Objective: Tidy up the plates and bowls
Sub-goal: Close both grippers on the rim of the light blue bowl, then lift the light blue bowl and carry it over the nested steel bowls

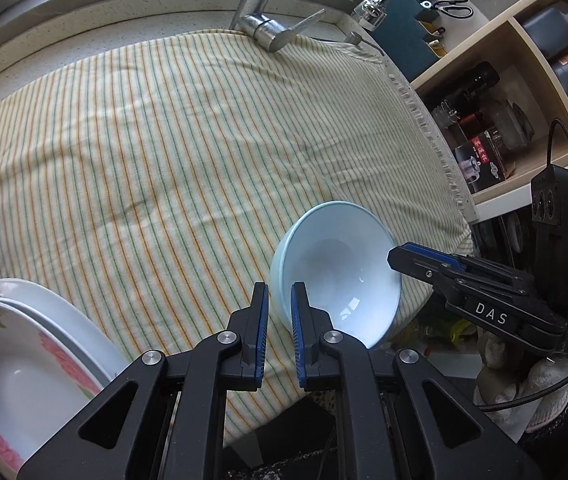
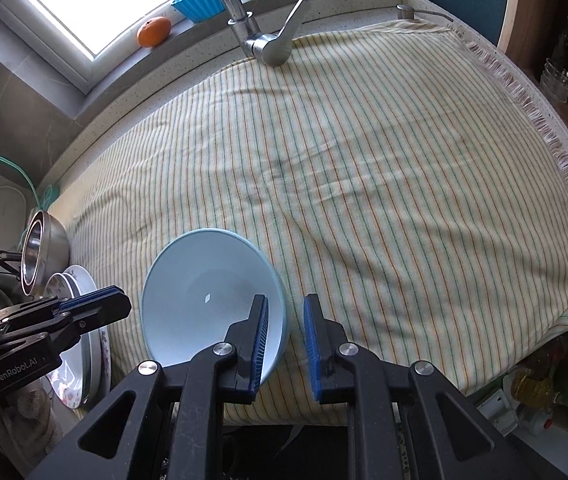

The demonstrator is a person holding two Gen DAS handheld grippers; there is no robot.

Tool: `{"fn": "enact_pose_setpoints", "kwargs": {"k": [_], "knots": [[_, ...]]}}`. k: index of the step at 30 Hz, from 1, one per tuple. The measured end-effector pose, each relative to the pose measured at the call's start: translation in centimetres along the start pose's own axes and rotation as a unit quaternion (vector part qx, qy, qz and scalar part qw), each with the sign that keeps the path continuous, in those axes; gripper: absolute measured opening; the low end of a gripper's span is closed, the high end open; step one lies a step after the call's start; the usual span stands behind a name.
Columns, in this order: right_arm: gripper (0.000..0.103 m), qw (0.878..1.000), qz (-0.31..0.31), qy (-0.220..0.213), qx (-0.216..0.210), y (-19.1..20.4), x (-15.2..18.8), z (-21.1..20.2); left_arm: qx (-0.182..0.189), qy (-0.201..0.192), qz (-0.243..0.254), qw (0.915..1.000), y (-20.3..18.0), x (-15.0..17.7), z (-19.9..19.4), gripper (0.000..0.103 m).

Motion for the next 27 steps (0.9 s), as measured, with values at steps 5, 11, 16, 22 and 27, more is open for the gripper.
{"fn": "enact_pose_setpoints", "kwargs": {"k": [5, 11, 16, 22, 27], "knots": [[0.017, 1.0, 0.004, 0.011, -0.004, 0.0, 0.3, 0.8, 0.004, 0.008, -0.005, 0.9999, 0.1, 0.0, 0.8, 0.01], [0.017, 1.0, 0.007, 0.02, -0.004, -0.1, 0.5, 1.2, 0.004, 0.015, -0.007, 0.9999, 0.1, 0.1, 1.5, 0.01], [0.016, 1.0, 0.014, 0.027, -0.006, -0.4, 0.6, 1.5, 0.003, 0.017, -0.004, 0.9998, -0.1, 0.0, 1.9, 0.01], [0.012, 1.0, 0.007, 0.028, -0.007, 0.0, 0.5, 1.6, 0.003, 0.017, -0.005, 0.9998, -0.1, -0.1, 2.3, 0.01], [0.01, 1.0, -0.001, 0.028, -0.005, 0.5, 0.6, 1.6, -0.001, 0.011, -0.002, 0.9999, -0.3, -0.2, 2.2, 0.009]]}}
Point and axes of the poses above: each gripper's, at about its wrist camera, not at the fingertips, and z roughly the way its jaws point, y to its left, x to its underside, the point moved 8 cm from there along z, roughly the way its jaws point, and after that the axes turned 3 degrees about -x, right-handed, at the moved point
